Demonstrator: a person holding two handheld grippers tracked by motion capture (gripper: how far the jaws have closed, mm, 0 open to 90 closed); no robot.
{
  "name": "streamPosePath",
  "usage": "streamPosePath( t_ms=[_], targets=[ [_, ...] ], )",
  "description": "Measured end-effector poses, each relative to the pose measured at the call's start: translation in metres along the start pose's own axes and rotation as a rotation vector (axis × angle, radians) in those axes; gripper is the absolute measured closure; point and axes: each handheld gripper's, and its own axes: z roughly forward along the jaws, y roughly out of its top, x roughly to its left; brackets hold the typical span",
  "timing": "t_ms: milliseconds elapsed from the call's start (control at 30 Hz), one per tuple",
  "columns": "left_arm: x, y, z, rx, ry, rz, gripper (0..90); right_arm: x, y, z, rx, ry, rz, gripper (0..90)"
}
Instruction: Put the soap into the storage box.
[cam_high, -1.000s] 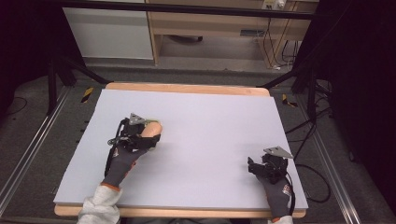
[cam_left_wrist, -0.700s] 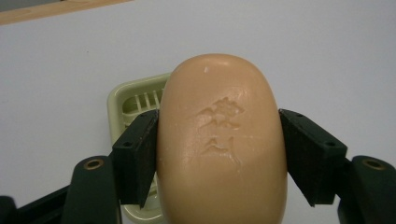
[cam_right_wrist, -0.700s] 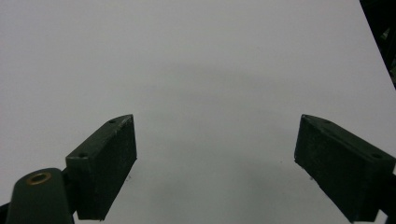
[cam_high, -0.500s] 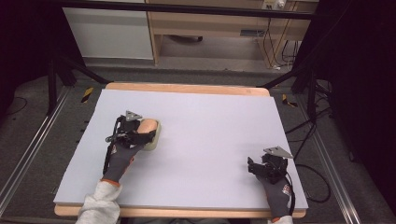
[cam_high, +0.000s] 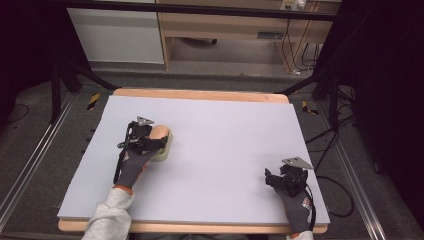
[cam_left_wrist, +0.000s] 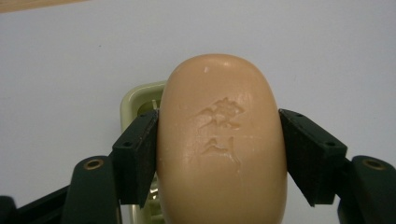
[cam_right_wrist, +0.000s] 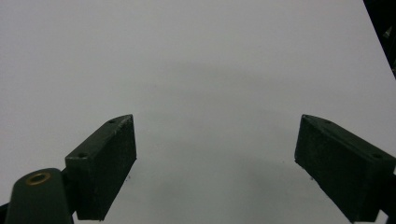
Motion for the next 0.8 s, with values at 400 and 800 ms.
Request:
streamPosePath(
  t_ms=[400, 800],
  targets=[
    [0.007, -0.004, 0.010, 0.023, 0.008, -0.017, 31.6, 0.000, 0.000, 0.000, -0.002, 0.002, 0.000, 12.7],
    [0.007, -0.007, 0.015, 0.041, 0.016, -0.012, 31.6, 0.000, 0.000, 0.000, 0.000, 0.002, 0.003, 12.5]
  ],
)
